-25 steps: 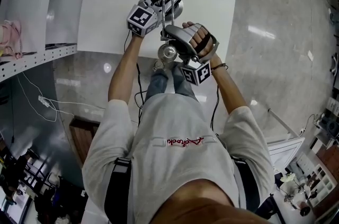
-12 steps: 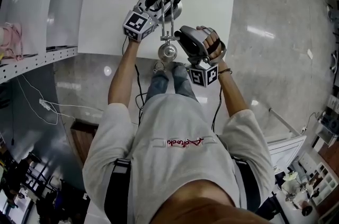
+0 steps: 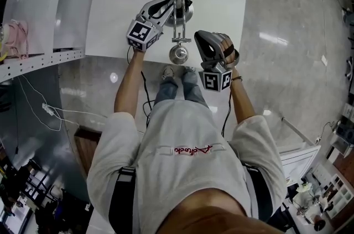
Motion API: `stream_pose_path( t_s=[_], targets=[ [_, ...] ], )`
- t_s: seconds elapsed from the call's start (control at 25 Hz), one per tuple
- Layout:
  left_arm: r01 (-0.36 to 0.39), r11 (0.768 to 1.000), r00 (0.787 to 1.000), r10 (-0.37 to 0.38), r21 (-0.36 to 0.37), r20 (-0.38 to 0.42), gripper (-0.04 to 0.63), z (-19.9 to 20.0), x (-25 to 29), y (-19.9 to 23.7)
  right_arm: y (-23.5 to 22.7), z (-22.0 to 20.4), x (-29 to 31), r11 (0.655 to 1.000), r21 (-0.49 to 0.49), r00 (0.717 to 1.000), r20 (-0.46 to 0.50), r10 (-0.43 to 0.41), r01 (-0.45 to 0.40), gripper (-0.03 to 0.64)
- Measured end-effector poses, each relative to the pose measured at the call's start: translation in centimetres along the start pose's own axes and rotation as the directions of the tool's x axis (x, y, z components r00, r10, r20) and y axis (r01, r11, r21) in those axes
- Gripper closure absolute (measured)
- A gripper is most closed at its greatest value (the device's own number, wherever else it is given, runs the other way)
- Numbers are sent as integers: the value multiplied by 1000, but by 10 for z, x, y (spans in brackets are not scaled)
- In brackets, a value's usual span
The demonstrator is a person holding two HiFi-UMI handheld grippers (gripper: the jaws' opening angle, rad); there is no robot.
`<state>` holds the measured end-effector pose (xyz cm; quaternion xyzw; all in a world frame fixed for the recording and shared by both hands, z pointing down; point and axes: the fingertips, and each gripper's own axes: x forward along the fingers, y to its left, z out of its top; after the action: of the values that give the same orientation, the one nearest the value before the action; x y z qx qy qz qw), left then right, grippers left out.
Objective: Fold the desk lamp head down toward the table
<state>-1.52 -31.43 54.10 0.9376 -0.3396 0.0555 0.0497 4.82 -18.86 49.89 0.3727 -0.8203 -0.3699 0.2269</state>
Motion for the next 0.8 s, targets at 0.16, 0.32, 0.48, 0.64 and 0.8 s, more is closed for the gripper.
stream_pose_path(
  t_s=[0.16, 0.32, 0.48, 0.64, 0.8],
  targets=[
    [-15, 1000, 1000, 15, -2, -3, 547, -1, -8, -1, 1, -3, 0, 998, 55, 1000, -24, -6, 7, 603],
    [-19, 1000, 1000, 18, -12, -12, 569, -3, -11, -2, -2, -8, 1, 992, 126, 999, -47, -20, 25, 601],
    [-29, 999, 1000, 29, -13, 2, 569, 3, -15, -6, -13, -14, 0, 966, 249, 996, -72, -51, 68, 601],
    [-46, 999, 999, 46, -28, 14, 569, 8, -24, -10, -32, -25, -6, 821, 549, 987, -111, -115, 157, 603],
    [-70, 997, 997, 71, -39, 27, 569, 17, -37, -18, -32, -34, -14, 661, 727, 982, -163, -99, 188, 603]
  ],
)
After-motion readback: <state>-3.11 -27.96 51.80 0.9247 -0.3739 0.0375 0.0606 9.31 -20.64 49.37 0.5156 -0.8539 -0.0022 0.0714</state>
